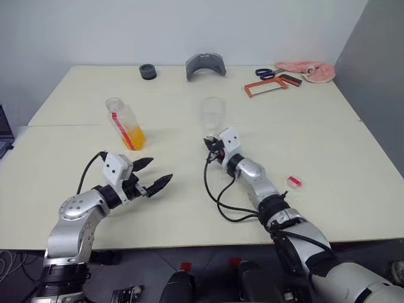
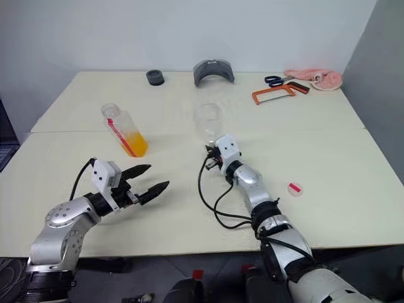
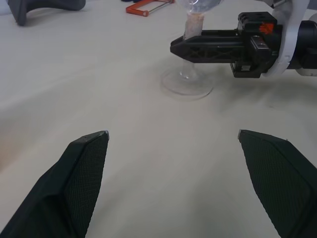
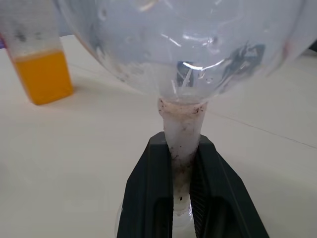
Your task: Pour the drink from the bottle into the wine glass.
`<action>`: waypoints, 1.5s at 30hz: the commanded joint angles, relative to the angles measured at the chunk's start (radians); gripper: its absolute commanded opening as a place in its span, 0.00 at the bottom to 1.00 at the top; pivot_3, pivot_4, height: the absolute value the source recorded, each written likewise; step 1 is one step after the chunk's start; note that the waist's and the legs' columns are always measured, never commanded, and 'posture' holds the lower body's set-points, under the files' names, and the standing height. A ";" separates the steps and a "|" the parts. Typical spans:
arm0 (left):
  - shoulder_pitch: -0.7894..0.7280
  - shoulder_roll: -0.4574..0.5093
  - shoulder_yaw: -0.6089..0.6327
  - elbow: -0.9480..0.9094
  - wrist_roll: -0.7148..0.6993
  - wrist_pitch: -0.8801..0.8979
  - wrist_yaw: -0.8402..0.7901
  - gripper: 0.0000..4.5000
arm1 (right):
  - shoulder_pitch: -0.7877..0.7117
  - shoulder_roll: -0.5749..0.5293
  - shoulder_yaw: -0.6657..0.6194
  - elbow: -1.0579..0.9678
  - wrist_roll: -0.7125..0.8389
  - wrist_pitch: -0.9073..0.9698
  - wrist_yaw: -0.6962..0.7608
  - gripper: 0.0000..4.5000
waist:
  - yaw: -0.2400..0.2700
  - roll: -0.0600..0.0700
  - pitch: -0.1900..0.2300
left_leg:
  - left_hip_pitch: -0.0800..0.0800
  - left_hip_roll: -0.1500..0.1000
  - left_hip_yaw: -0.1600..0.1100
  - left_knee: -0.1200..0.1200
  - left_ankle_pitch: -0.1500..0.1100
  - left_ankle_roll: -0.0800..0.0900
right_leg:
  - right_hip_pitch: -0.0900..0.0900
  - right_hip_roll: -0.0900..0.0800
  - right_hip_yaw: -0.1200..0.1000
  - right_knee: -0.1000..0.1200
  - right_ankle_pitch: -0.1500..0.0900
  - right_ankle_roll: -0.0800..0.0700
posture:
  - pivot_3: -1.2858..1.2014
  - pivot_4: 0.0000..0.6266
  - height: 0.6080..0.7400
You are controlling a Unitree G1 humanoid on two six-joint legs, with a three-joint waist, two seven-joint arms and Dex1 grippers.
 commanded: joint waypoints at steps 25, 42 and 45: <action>-0.133 0.118 0.087 -0.191 -0.096 0.109 0.071 1.00 | -0.047 0.027 -0.015 0.086 -0.015 -0.015 0.068 0.03 | 0.000 0.000 0.000 | 0.000 -0.001 -0.001 0.000 0.000 0.000 | 0.000 0.000 0.000 0.000 0.000 0.000 | 0.52 0.24 1.00; -0.168 0.113 0.070 -0.161 -0.089 0.092 0.050 1.00 | -0.029 0.036 -0.025 0.069 0.000 0.000 0.093 0.99 | 0.000 0.000 0.000 | 0.000 -0.002 0.000 0.000 0.000 0.000 | 0.000 0.000 0.000 0.000 0.000 0.000 | 0.52 0.24 1.00; -0.162 0.106 0.064 -0.157 -0.087 0.083 0.048 1.00 | -0.002 0.023 -0.021 0.045 0.003 0.007 0.121 0.99 | 0.000 0.000 0.000 | 0.000 -0.002 0.000 0.000 0.000 0.000 | 0.000 0.000 0.000 0.000 0.000 0.000 | 0.52 0.24 1.00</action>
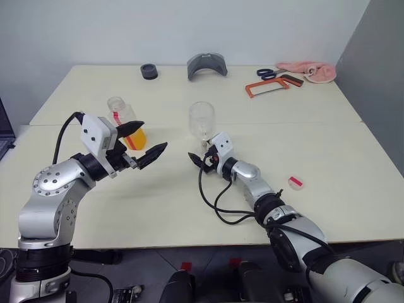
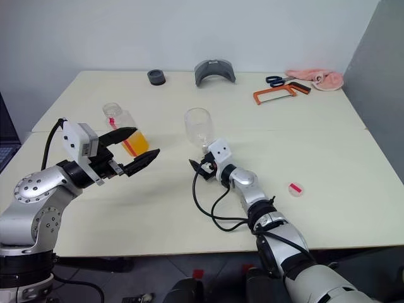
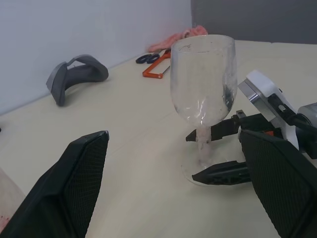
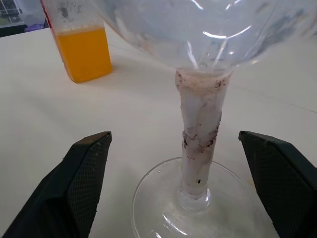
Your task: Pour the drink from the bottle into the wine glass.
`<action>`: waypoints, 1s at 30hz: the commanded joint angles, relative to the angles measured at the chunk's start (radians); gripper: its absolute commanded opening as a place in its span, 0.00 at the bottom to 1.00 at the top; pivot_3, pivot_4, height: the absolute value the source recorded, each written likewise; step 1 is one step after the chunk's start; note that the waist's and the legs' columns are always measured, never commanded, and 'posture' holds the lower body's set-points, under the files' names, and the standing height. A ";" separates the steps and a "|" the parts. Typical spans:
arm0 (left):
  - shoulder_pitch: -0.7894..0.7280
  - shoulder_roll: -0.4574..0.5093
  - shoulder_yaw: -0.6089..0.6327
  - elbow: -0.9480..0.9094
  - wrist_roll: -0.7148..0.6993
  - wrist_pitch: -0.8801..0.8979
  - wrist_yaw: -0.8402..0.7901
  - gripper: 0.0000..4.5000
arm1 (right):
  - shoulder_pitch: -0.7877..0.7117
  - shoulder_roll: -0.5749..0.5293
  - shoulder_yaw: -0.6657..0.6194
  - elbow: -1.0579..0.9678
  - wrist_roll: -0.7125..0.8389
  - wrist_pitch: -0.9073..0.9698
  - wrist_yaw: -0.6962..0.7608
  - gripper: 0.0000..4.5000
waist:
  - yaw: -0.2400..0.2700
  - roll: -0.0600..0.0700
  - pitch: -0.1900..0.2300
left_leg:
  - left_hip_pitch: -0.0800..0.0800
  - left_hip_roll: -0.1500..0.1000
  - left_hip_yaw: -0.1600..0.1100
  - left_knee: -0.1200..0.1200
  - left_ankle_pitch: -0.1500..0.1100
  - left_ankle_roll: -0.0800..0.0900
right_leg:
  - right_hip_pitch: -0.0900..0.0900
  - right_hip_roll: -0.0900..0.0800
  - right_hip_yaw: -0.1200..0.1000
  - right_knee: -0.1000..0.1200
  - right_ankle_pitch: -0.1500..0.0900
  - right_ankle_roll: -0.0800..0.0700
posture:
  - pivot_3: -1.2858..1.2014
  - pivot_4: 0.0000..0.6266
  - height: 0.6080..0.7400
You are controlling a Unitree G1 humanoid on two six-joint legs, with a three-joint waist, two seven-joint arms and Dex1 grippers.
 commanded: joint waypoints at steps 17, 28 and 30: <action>0.123 -0.115 -0.021 0.131 0.119 -0.104 0.135 1.00 | 0.559 -0.343 0.114 -1.187 0.157 0.524 0.313 0.99 | 0.025 0.000 0.001 | -0.002 0.000 -0.001 0.001 0.000 0.001 | 0.000 -0.002 0.000 -0.002 0.000 0.000 | 0.52 0.24 1.00; -0.009 -0.188 0.003 0.359 0.195 -0.203 0.295 1.00 | 0.631 -0.450 0.118 -1.563 0.276 0.813 0.238 0.99 | 0.041 -0.001 0.000 | -0.002 -0.001 -0.005 0.002 0.000 0.000 | 0.002 0.000 -0.004 -0.001 0.000 0.000 | 0.52 0.24 1.00; -0.043 -0.179 0.009 0.410 0.202 -0.213 0.297 1.00 | 0.626 -0.455 0.127 -1.593 0.281 0.850 0.221 0.99 | 0.043 -0.001 0.000 | -0.002 -0.001 -0.005 0.002 0.000 0.000 | 0.002 0.000 -0.004 -0.001 0.000 0.000 | 0.52 0.24 1.00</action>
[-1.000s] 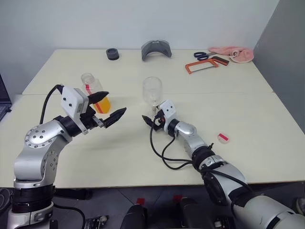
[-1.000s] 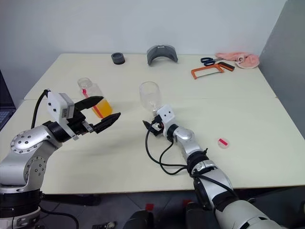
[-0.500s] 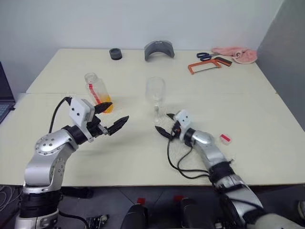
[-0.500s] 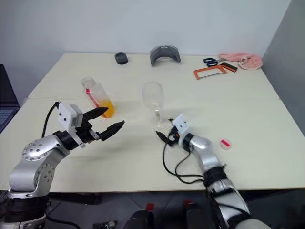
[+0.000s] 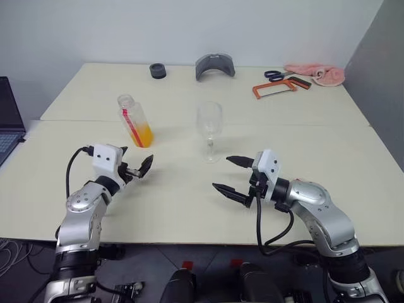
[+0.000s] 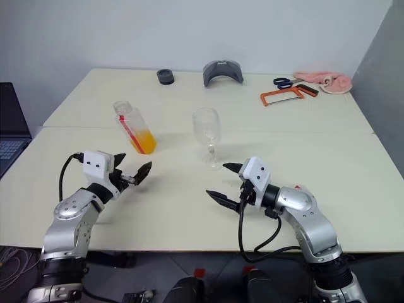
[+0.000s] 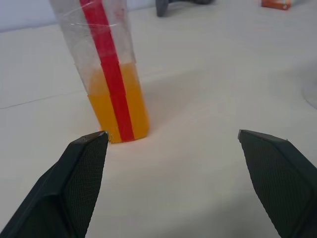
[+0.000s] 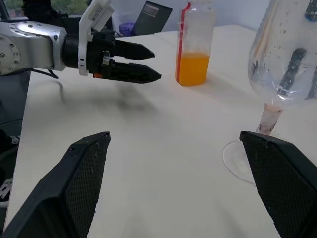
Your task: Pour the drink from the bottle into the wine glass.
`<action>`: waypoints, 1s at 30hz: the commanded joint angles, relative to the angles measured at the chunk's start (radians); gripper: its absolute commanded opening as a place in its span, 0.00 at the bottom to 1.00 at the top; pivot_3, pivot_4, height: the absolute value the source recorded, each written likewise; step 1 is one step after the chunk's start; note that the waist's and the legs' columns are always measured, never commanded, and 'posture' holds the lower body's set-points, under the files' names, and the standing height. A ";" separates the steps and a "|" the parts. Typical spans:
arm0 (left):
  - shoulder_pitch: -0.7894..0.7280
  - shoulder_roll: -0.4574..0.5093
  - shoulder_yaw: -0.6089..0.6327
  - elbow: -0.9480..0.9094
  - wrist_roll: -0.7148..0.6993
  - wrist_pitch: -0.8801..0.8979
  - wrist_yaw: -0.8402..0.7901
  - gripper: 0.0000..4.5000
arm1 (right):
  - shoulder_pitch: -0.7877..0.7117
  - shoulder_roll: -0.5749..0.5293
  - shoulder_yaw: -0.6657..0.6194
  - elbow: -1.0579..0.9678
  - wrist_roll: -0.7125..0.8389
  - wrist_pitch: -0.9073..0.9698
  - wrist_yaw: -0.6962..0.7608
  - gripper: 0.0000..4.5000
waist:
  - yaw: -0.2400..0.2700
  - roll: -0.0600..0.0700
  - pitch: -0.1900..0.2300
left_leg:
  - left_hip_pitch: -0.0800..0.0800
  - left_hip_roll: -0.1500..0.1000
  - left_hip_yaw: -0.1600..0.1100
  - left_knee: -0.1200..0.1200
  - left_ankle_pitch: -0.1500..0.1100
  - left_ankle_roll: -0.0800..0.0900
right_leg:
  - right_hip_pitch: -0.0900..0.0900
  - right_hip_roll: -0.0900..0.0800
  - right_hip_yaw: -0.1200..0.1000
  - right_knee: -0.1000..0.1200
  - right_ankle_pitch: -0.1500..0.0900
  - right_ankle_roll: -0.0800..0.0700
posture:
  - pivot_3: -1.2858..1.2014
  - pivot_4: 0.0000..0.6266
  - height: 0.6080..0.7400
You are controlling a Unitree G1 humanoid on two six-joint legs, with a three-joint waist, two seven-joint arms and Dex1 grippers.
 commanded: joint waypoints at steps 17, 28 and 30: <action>-0.290 0.037 0.019 0.365 0.052 -0.144 0.022 1.00 | -0.081 -0.024 0.024 -0.136 0.082 0.144 -0.060 0.99 | 0.003 -0.001 0.000 | -0.001 -0.001 0.000 0.001 0.000 0.000 | 0.000 0.000 -0.001 0.000 0.000 0.000 | 0.52 0.24 1.00; -0.437 0.042 -0.006 0.589 0.081 -0.235 -0.014 1.00 | -0.093 -0.036 0.022 -0.145 0.081 0.136 -0.070 0.99 | 0.003 -0.001 0.000 | -0.001 -0.002 0.000 0.001 0.000 0.000 | -0.001 0.000 -0.001 0.000 0.000 0.000 | 0.52 0.24 1.00; -0.461 0.044 -0.007 0.624 0.087 -0.250 -0.016 1.00 | -0.097 -0.030 0.020 -0.145 0.084 0.132 -0.073 0.99 | 0.003 -0.001 0.000 | -0.001 -0.002 0.000 0.001 0.000 0.000 | -0.001 0.000 -0.001 0.000 0.000 0.000 | 0.52 0.24 1.00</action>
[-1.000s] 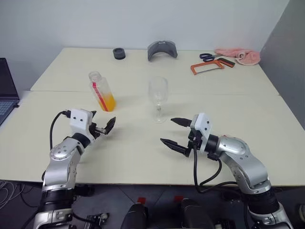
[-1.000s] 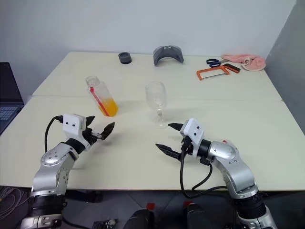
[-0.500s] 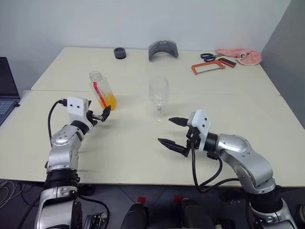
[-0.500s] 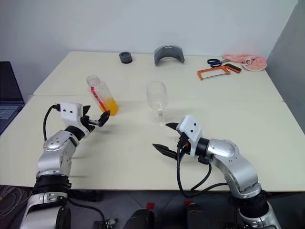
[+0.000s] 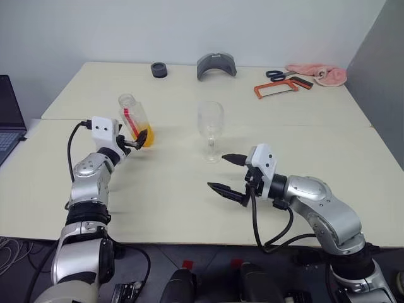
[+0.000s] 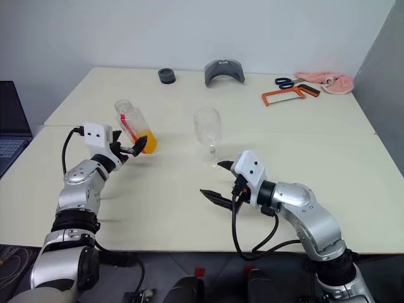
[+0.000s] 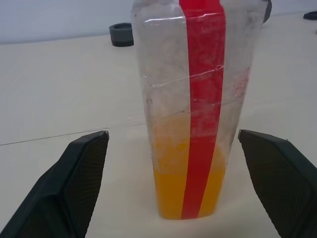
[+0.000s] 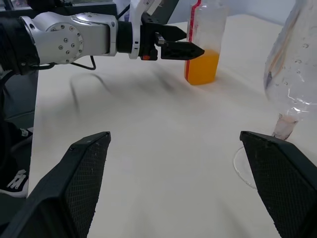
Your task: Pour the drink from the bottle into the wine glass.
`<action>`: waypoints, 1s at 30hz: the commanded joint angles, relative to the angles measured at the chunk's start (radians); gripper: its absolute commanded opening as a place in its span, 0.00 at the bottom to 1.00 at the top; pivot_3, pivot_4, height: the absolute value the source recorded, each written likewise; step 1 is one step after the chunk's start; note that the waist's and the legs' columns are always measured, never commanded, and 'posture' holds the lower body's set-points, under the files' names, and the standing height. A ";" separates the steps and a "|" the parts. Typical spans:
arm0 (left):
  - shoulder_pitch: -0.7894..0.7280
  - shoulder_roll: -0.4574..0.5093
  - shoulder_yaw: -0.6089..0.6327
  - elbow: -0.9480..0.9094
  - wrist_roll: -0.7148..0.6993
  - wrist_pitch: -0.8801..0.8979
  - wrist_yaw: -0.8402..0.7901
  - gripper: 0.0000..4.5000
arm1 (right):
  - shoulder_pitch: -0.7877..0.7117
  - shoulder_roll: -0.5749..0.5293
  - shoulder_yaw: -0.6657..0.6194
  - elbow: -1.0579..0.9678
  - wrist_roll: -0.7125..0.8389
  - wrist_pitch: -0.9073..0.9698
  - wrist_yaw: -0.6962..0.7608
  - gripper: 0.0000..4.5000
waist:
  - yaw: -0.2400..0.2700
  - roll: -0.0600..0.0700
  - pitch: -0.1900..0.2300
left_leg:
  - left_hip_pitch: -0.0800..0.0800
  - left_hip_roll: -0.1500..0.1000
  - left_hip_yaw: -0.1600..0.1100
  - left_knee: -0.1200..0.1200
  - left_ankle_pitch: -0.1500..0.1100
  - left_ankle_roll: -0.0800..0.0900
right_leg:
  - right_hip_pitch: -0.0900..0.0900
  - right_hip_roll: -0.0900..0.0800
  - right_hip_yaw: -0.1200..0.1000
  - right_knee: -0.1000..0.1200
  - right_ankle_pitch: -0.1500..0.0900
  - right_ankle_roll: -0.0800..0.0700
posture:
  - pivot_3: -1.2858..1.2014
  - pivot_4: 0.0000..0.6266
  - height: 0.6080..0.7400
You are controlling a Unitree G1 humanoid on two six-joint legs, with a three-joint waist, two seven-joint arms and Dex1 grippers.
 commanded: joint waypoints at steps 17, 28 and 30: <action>-0.168 0.020 0.006 0.196 0.018 -0.110 -0.036 0.52 | -0.044 0.034 -0.016 -0.016 0.032 -0.071 -0.024 1.00 | -0.001 0.000 0.000 | 0.000 0.000 0.000 0.000 0.000 0.000 | 0.000 0.000 0.000 0.000 0.000 0.000 | 0.52 0.24 1.00; -0.137 -0.013 -0.067 -0.001 0.043 -0.113 -0.098 0.38 | -0.015 0.020 -0.092 -0.046 0.046 -0.099 -0.062 1.00 | 0.003 -0.001 0.000 | -0.003 0.000 -0.002 0.001 0.000 0.000 | -0.001 0.000 -0.001 0.000 0.000 0.000 | 0.52 0.24 1.00; -0.133 -0.022 -0.095 -0.077 0.054 -0.099 -0.101 0.38 | -0.008 0.020 -0.122 -0.053 0.061 -0.095 -0.073 1.00 | 0.005 -0.001 0.001 | -0.004 0.000 -0.003 0.002 0.000 0.000 | -0.001 -0.001 -0.001 0.000 0.000 0.000 | 0.52 0.24 1.00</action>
